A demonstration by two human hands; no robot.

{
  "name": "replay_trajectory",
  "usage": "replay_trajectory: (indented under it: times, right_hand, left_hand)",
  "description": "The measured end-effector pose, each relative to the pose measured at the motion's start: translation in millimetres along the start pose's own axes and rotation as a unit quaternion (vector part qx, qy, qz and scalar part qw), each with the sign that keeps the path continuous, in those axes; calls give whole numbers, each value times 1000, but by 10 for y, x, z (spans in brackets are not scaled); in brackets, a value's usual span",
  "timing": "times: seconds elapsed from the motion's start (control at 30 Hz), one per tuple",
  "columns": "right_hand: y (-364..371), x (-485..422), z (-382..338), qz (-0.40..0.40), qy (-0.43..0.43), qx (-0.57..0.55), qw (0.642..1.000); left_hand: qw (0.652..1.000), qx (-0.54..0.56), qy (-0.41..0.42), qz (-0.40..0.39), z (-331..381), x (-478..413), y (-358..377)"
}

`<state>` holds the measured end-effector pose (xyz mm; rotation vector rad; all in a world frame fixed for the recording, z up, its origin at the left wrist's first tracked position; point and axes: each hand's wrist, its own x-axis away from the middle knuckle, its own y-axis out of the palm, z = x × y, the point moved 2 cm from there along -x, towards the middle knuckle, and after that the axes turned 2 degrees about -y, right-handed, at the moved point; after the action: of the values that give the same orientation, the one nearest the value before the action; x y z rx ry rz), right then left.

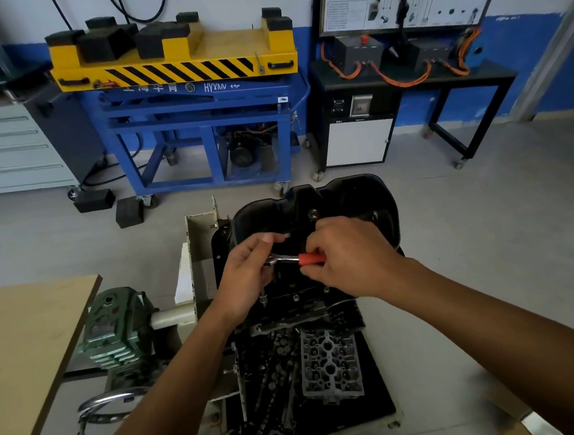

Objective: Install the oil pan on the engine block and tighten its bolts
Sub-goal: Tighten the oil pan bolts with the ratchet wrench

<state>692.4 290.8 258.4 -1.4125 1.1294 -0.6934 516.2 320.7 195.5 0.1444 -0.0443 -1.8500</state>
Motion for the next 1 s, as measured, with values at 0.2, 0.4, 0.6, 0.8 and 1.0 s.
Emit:
replay_trajectory:
  times: [0.2,0.4,0.6,0.8,1.0]
  right_hand:
    - [84,180,-424,-72,19,-159,984]
    - [129,168,-523,-59,3,-170,984]
    - [8,170,-354,-101,7,-133,986]
    - [-131,59,-111,-120,7,0,993]
    - [-53,-58,30,-8,-21,76,997]
  left_hand:
    - [998,-57,15,35,35,-60,25]
    - [998,-50,7,25,-13,-60,8]
    - [998,-42,-33,-20,7,-91,28]
    - [995,-48,-54,-62,29,-83,36]
    - [990,-21,-47,-132,1,-14,20]
